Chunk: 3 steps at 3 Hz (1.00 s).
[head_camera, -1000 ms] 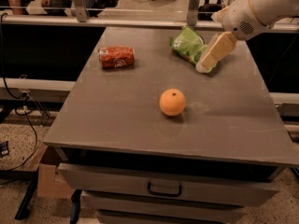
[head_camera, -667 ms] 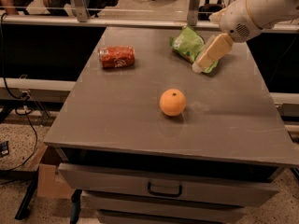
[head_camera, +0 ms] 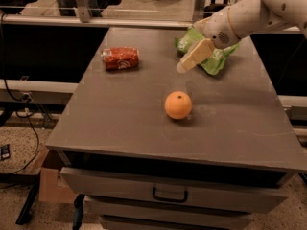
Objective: Move coke can near orange
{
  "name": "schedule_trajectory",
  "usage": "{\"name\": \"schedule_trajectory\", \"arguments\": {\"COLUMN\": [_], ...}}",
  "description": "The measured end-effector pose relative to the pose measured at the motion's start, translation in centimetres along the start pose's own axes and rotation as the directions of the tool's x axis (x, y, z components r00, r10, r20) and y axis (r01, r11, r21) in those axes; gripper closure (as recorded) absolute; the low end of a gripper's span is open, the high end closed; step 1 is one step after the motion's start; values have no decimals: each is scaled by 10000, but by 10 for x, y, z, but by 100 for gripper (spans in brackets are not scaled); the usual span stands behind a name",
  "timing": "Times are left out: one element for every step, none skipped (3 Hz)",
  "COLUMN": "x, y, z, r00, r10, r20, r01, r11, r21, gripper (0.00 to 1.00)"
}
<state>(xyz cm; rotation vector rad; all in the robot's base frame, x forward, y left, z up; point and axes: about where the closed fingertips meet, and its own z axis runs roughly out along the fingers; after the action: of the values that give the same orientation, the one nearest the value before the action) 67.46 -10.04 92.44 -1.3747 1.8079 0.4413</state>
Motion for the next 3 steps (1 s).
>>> {"name": "schedule_trajectory", "arguments": {"x": [-2,-6,-12], "y": [-3,-3,0], "z": [40,78,104], "r00": [9991,9965,9916], "r10": [-119,-416,-510], "r20": [405,727,1187], "r01": [149,514,680], "r11": [9972,9891,9873], "r21": [-730,-1383,-1438], "gripper": [0,0,0]}}
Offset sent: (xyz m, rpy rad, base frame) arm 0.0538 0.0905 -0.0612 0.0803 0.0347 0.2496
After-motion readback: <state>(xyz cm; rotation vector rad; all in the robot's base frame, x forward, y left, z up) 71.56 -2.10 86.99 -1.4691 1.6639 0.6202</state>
